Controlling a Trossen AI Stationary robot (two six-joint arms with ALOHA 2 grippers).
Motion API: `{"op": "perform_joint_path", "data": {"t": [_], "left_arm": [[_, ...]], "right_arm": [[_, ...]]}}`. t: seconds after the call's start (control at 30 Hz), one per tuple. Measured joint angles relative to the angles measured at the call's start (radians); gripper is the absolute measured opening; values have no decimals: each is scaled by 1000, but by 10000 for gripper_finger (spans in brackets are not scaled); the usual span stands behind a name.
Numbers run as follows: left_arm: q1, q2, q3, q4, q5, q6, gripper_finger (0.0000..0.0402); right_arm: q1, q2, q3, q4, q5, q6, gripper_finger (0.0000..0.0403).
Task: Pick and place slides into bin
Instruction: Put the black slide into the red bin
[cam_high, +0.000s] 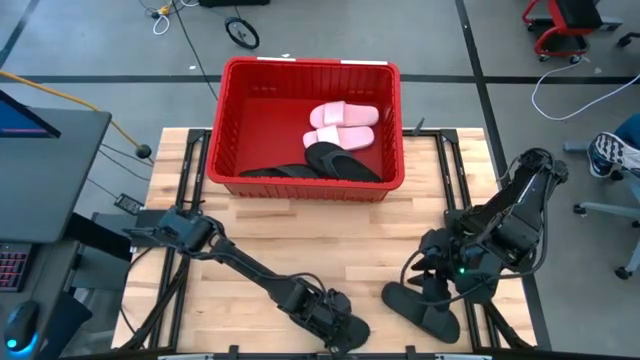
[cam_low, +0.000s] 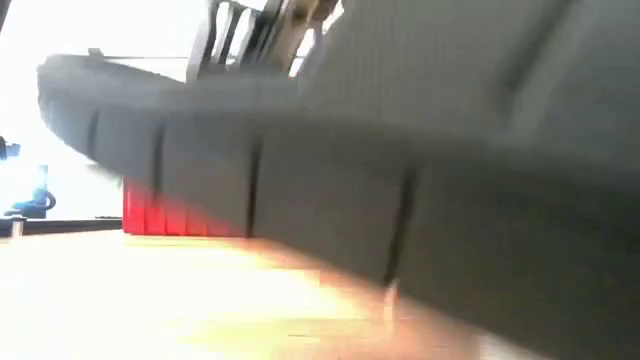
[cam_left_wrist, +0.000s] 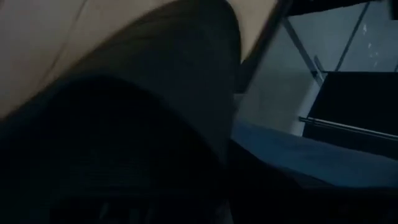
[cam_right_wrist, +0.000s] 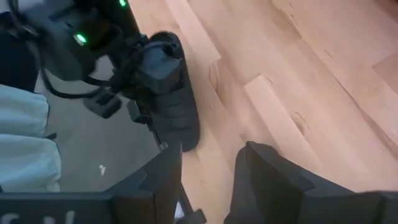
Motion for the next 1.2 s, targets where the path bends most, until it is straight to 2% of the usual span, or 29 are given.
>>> {"op": "perform_joint_path", "data": {"t": [0.1, 0.2, 0.27, 0.4, 0.47, 0.63, 0.83, 0.9, 1.0, 1.1, 1.2], "left_arm": [[0, -21, 50, -24, -4, 34, 17], [12, -58, 153, -97, -17, 118, 11], [32, -88, 252, -236, -75, 155, 12], [101, -122, 481, -683, -264, 232, 15], [148, -232, 408, -715, -334, 268, 11], [331, -490, 259, -817, -413, 309, 11], [644, -652, 165, -832, -443, 430, 15], [753, -668, 128, -811, -414, 478, 10], [898, -665, 42, -743, -296, 526, 11], [1001, -665, -117, -577, -149, 560, 15], [1078, -663, -306, -417, -92, 590, 12]], "right_arm": [[7, 0, 0, 0, 5, 0, 182], [7, 0, 0, 0, 24, 1, 182], [7, 0, 0, 1, 43, 1, 182], [6, 0, 0, 3, 96, 1, 182], [6, 0, 0, 2, 114, 1, 182], [6, 0, 0, -1, 150, -2, 182], [5, 0, 0, -12, 231, -21, 182], [5, 0, 0, -21, 254, -22, 182], [-1, 0, 0, -28, 275, -21, 182], [-10, 0, 0, -28, 275, -21, 182], [-19, 0, 0, -28, 274, -12, 182]]}}
